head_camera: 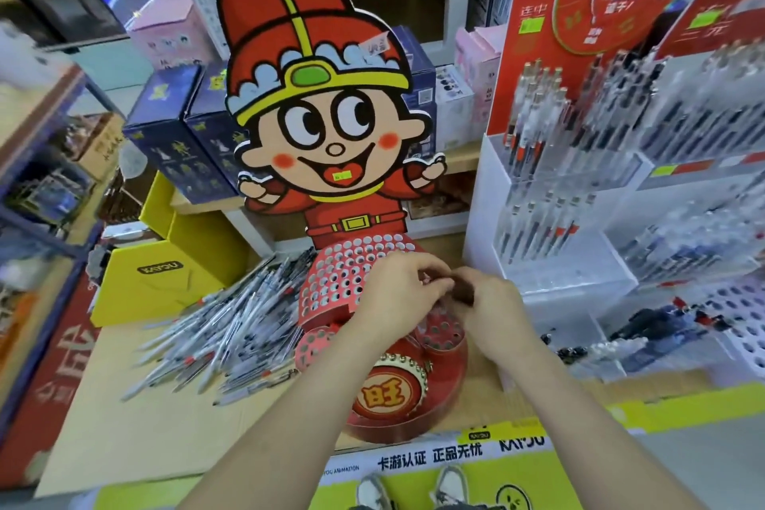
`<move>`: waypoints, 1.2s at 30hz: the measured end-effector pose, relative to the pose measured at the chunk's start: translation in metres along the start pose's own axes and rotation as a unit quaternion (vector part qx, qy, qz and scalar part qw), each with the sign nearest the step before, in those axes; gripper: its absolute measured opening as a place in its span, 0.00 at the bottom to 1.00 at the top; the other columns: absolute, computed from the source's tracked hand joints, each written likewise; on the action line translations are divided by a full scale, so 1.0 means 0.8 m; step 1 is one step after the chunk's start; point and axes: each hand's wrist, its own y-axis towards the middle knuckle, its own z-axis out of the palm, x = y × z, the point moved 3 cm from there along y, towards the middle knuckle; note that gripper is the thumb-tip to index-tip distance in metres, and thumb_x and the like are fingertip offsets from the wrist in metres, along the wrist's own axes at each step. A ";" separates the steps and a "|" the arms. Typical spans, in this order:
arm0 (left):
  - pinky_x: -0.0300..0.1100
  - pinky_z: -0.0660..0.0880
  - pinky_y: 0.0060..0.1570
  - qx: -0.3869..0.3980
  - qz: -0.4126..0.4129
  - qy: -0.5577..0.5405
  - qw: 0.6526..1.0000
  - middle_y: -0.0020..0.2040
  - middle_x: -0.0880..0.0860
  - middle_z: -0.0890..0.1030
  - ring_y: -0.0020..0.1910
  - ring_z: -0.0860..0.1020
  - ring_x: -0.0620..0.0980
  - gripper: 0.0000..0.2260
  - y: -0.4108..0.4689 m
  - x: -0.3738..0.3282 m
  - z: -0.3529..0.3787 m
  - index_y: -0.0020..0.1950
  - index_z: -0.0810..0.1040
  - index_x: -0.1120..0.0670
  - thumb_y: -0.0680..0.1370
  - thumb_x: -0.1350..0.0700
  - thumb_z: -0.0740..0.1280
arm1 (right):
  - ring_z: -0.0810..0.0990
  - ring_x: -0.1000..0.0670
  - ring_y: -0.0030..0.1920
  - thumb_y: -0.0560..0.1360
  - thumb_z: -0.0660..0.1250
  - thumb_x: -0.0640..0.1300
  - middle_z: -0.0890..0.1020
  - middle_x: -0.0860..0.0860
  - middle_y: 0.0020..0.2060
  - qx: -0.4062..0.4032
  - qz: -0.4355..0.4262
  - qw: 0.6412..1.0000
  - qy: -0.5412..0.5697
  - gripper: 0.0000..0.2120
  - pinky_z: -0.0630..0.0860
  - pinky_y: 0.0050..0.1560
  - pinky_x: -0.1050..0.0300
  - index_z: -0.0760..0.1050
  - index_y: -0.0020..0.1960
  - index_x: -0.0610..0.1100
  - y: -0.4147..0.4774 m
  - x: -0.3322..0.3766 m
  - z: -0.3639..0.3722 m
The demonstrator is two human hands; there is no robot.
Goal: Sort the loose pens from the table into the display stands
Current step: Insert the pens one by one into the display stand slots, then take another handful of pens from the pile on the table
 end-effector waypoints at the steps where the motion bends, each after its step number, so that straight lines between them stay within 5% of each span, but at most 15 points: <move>1: 0.37 0.75 0.48 -0.013 -0.002 -0.012 1.000 0.43 0.43 0.84 0.43 0.79 0.39 0.04 -0.005 -0.001 -0.008 0.48 0.85 0.50 0.75 0.55 0.71 | 0.83 0.45 0.47 0.74 0.70 0.41 0.85 0.48 0.46 -0.004 0.005 1.000 0.002 0.15 0.77 0.46 0.53 0.79 0.60 0.47 -0.005 0.004 -0.003; 4: 0.32 0.74 0.49 -0.087 -0.024 -0.078 0.993 0.44 0.41 0.84 0.45 0.79 0.36 0.05 -0.033 0.012 -0.046 0.50 0.85 0.49 0.77 0.54 0.70 | 0.82 0.50 0.46 0.75 0.69 0.40 0.84 0.51 0.48 -0.058 0.008 0.998 0.019 0.17 0.80 0.51 0.49 0.76 0.63 0.47 -0.019 0.025 -0.017; 7: 0.30 0.75 0.48 -0.154 -0.067 -0.097 0.981 0.45 0.39 0.83 0.46 0.79 0.35 0.06 -0.071 0.052 -0.091 0.51 0.84 0.48 0.76 0.55 0.70 | 0.80 0.57 0.43 0.76 0.67 0.38 0.82 0.56 0.44 -0.107 -0.010 0.992 0.073 0.13 0.78 0.48 0.56 0.77 0.59 0.49 -0.029 0.067 -0.032; 13: 0.26 0.70 0.34 -0.219 -0.196 -0.043 0.955 0.34 0.38 0.80 0.36 0.78 0.37 0.08 -0.137 0.190 -0.167 0.41 0.82 0.45 0.75 0.59 0.72 | 0.79 0.62 0.42 0.77 0.67 0.41 0.81 0.63 0.40 -0.044 -0.047 0.988 0.138 0.10 0.74 0.45 0.67 0.77 0.50 0.57 -0.039 0.176 0.011; 18: 0.38 0.68 0.33 -0.122 -0.214 0.068 0.967 0.33 0.44 0.79 0.33 0.75 0.42 0.04 -0.172 0.301 -0.192 0.48 0.84 0.52 0.75 0.57 0.71 | 0.79 0.60 0.39 0.77 0.66 0.41 0.81 0.58 0.38 0.088 0.010 0.990 0.106 0.07 0.75 0.42 0.65 0.77 0.48 0.52 -0.043 0.231 0.137; 21: 0.42 0.72 0.38 -0.043 -0.162 0.122 0.978 0.42 0.51 0.82 0.39 0.78 0.50 0.07 -0.184 0.351 -0.189 0.51 0.83 0.51 0.74 0.54 0.72 | 0.82 0.51 0.42 0.76 0.67 0.40 0.81 0.56 0.39 0.145 0.111 0.978 0.105 0.08 0.79 0.47 0.51 0.75 0.45 0.54 -0.051 0.220 0.235; 24: 0.47 0.77 0.38 0.033 -0.126 0.187 0.974 0.51 0.54 0.80 0.47 0.79 0.57 0.13 -0.188 0.383 -0.176 0.55 0.81 0.49 0.71 0.54 0.74 | 0.80 0.48 0.55 0.76 0.65 0.41 0.80 0.53 0.54 0.171 0.141 0.975 -0.003 0.14 0.76 0.55 0.52 0.74 0.60 0.52 -0.067 0.200 0.305; 26: 0.48 0.77 0.36 0.072 -0.052 0.230 0.969 0.51 0.54 0.77 0.49 0.78 0.58 0.15 -0.186 0.384 -0.163 0.56 0.80 0.51 0.70 0.53 0.74 | 0.67 0.45 0.71 0.75 0.62 0.39 0.67 0.48 0.72 0.186 0.104 0.966 -0.143 0.27 0.68 0.68 0.50 0.64 0.73 0.51 -0.077 0.195 0.329; 29: 0.49 0.75 0.48 0.142 0.030 0.281 0.949 0.59 0.54 0.74 0.60 0.74 0.57 0.21 -0.177 0.370 -0.138 0.65 0.73 0.53 0.74 0.48 0.69 | 0.48 0.42 0.78 0.75 0.60 0.32 0.48 0.48 0.79 0.195 0.091 0.958 -0.192 0.39 0.61 0.73 0.47 0.48 0.79 0.52 -0.080 0.202 0.348; 33: 0.49 0.78 0.45 0.174 0.056 0.358 0.916 0.58 0.59 0.79 0.53 0.79 0.57 0.23 -0.161 0.369 -0.104 0.66 0.75 0.58 0.72 0.54 0.64 | 0.47 0.40 0.78 0.77 0.58 0.33 0.41 0.45 0.79 0.177 0.124 0.956 -0.196 0.39 0.60 0.74 0.47 0.42 0.80 0.51 -0.068 0.201 0.366; 36: 0.52 0.74 0.58 0.189 0.046 0.360 0.912 0.69 0.63 0.69 0.64 0.72 0.61 0.24 -0.158 0.382 -0.092 0.74 0.64 0.60 0.78 0.58 0.60 | 0.53 0.39 0.77 0.76 0.58 0.32 0.39 0.44 0.78 0.165 0.154 0.957 -0.180 0.39 0.65 0.71 0.46 0.44 0.80 0.50 -0.065 0.202 0.375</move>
